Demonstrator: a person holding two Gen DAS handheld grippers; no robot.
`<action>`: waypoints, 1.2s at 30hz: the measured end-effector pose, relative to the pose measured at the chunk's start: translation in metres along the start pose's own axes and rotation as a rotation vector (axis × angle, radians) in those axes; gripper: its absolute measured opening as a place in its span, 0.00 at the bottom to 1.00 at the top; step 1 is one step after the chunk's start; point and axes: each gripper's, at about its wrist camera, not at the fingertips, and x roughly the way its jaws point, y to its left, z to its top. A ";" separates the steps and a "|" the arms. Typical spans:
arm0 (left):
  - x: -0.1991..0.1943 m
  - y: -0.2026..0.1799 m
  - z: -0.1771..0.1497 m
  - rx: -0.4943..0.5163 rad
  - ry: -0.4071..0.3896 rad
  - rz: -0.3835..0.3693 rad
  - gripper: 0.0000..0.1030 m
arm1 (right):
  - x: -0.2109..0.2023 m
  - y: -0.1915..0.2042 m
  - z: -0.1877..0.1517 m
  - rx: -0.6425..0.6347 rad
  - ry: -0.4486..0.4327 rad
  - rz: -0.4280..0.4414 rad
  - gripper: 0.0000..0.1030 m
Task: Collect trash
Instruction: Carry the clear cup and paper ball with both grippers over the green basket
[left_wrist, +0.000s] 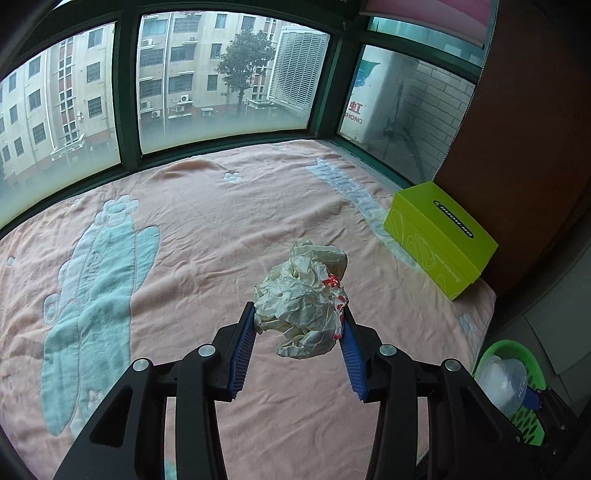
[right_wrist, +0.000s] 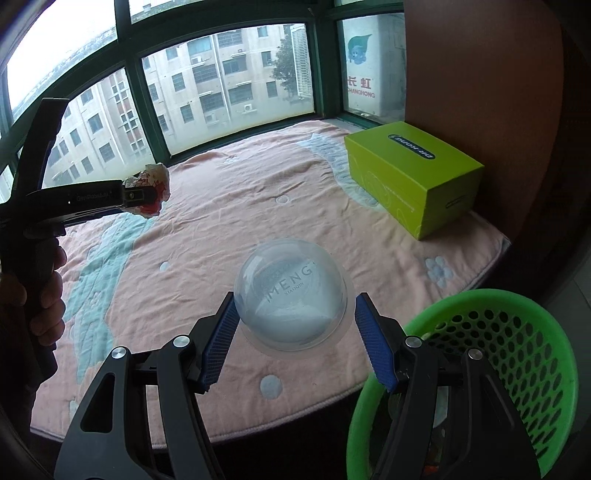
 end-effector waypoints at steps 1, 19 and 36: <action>-0.006 -0.002 -0.002 0.002 -0.006 0.002 0.41 | -0.004 -0.001 -0.002 0.002 -0.005 -0.002 0.62; -0.068 -0.044 -0.033 0.035 -0.075 -0.068 0.41 | -0.069 -0.031 -0.035 0.063 -0.086 -0.054 0.62; -0.089 -0.099 -0.050 0.098 -0.090 -0.177 0.41 | -0.115 -0.076 -0.060 0.138 -0.137 -0.205 0.62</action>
